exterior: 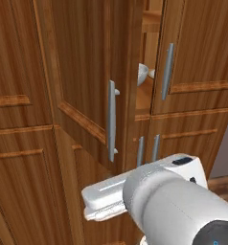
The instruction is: Move the bowls from the cabinet to the plates on the dining table.
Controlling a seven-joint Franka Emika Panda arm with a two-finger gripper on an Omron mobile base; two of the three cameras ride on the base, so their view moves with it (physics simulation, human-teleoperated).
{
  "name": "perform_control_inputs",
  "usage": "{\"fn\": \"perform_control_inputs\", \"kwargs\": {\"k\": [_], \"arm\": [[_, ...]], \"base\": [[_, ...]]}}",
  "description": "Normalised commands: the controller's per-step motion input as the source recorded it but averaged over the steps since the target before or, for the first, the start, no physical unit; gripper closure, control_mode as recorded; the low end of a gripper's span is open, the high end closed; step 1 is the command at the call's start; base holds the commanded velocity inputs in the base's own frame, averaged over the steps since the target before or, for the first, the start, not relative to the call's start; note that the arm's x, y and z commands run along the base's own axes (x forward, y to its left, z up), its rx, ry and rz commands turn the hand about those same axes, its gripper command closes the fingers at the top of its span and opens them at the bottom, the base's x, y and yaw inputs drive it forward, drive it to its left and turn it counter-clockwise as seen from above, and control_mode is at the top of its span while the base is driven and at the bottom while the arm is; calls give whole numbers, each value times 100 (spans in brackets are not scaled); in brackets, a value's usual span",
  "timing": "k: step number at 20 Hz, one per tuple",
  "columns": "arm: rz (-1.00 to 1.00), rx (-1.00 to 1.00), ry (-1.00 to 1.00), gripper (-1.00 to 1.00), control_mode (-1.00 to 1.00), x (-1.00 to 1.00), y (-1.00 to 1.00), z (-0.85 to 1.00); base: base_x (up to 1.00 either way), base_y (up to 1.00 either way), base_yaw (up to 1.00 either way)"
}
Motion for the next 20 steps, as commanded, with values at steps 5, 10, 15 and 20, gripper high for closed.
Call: {"fn": "perform_control_inputs", "kwargs": {"k": [5, 10, 15, 20], "arm": [[0, 16, 0, -100, -100, -61, -76, 0], [0, 17, -1, -100, -100, -11, -99, 0], [0, 17, 0, -100, -100, 0, -99, 0], [0, 14, 0, -100, -100, 4, -85, 0]], "base": [[0, 0, 0], [0, 0, 0], [0, 0, 0], [0, 0, 0]]}}
